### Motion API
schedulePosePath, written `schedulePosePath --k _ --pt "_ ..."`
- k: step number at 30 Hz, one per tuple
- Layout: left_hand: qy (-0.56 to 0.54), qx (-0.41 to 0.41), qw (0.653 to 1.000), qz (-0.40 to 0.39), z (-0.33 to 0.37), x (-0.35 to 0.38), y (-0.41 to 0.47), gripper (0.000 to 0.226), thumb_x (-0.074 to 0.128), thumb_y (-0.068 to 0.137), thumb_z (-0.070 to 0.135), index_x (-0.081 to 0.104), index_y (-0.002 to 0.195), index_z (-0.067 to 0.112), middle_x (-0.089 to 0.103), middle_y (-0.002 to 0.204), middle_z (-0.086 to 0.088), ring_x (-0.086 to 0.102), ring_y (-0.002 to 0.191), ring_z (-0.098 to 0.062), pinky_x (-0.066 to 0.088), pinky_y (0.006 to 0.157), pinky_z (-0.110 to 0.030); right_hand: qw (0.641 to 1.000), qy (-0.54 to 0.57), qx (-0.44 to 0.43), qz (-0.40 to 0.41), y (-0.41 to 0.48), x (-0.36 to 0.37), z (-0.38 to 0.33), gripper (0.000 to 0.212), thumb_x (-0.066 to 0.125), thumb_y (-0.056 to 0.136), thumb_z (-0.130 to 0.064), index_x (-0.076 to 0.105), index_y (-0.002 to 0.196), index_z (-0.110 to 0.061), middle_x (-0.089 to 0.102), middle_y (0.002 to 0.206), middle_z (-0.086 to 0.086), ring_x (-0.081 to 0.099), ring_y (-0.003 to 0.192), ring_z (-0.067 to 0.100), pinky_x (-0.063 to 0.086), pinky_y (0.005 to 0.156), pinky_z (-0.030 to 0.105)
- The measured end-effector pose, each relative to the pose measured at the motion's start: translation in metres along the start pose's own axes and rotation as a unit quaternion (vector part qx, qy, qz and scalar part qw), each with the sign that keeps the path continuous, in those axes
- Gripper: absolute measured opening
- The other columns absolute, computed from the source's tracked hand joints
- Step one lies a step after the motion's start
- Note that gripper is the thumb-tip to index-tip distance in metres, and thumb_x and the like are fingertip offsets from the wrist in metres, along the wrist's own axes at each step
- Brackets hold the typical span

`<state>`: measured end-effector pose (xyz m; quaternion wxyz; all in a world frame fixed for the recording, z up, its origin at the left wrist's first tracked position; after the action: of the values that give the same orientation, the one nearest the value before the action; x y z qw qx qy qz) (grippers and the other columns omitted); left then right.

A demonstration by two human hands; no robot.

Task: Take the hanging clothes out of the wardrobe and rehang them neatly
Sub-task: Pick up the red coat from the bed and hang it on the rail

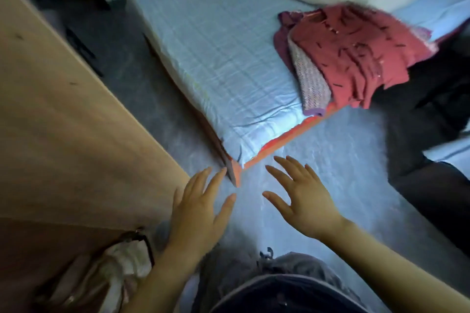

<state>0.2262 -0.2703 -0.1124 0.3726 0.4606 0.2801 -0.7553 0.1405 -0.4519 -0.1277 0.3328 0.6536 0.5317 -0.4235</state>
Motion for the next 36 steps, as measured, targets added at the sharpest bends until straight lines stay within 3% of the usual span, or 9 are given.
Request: schedulePosePath --k 6,14,18,22,28,36 --pt "0.012 0.131 0.991 -0.026 0.072 0.027 0.095 0.053 0.035 0.087 0.057 0.042 0.133 0.033 0.049 0.137 -0.002 0.047 0.124 -0.025 0.04 0.095 -0.057 0.99 0.021 0.126 0.059 0.005 -0.03 0.089 0.062 0.028 0.09 -0.061 0.05 0.133 -0.021 0.044 0.144 0.005 0.038 0.134 0.031 0.03 0.107 0.054" --pt "0.018 0.196 0.978 -0.068 0.147 0.083 0.256 0.061 0.024 0.087 0.062 0.042 0.137 0.031 0.046 0.14 0.0 0.043 0.129 -0.023 0.038 0.099 -0.059 0.979 0.004 0.19 0.068 0.101 -0.063 0.207 0.062 0.027 0.089 -0.062 0.048 0.134 -0.024 0.042 0.145 0.004 0.035 0.136 0.029 0.03 0.109 0.054" --pt "0.027 0.178 0.981 -0.076 0.176 0.084 0.364 0.069 0.014 0.084 0.065 0.036 0.14 0.032 0.04 0.145 0.002 0.036 0.134 -0.02 0.031 0.105 -0.056 0.982 -0.004 0.179 0.059 0.19 -0.1 0.259 0.062 0.028 0.089 -0.059 0.05 0.132 -0.021 0.045 0.142 0.006 0.039 0.132 0.03 0.032 0.106 0.051" --pt "0.024 0.17 0.983 -0.058 0.194 0.074 0.468 0.067 0.017 0.086 0.064 0.037 0.14 0.029 0.045 0.141 0.0 0.041 0.129 -0.021 0.037 0.1 -0.054 0.989 -0.013 0.128 0.073 0.29 -0.143 0.303 0.057 0.033 0.09 -0.055 0.056 0.126 -0.017 0.054 0.131 0.009 0.049 0.122 0.031 0.039 0.1 0.046" --pt "0.026 0.177 0.983 -0.043 0.228 0.077 0.589 0.065 0.024 0.089 0.061 0.044 0.136 0.021 0.054 0.132 -0.005 0.052 0.118 -0.026 0.043 0.093 -0.052 0.986 0.02 0.136 0.098 0.384 -0.181 0.385 0.059 0.034 0.089 -0.056 0.055 0.127 -0.018 0.053 0.133 0.009 0.047 0.125 0.03 0.038 0.102 0.053" --pt "0.05 0.091 0.994 -0.04 0.283 0.128 0.743 0.066 0.024 0.086 0.061 0.044 0.137 0.022 0.052 0.133 -0.001 0.051 0.118 -0.021 0.044 0.094 -0.044 0.995 0.025 0.092 0.022 0.521 -0.205 0.546 0.061 0.033 0.087 -0.054 0.058 0.125 -0.012 0.056 0.128 0.011 0.05 0.121 0.031 0.04 0.101 0.049"
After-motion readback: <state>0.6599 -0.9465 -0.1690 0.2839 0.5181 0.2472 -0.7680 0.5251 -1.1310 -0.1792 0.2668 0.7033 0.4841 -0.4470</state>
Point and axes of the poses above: each hand's wrist, its own y-axis towards the middle knuckle, its own x-axis out of the palm, z = x × y, the point moved 5 cm from there along y, towards the middle knuckle
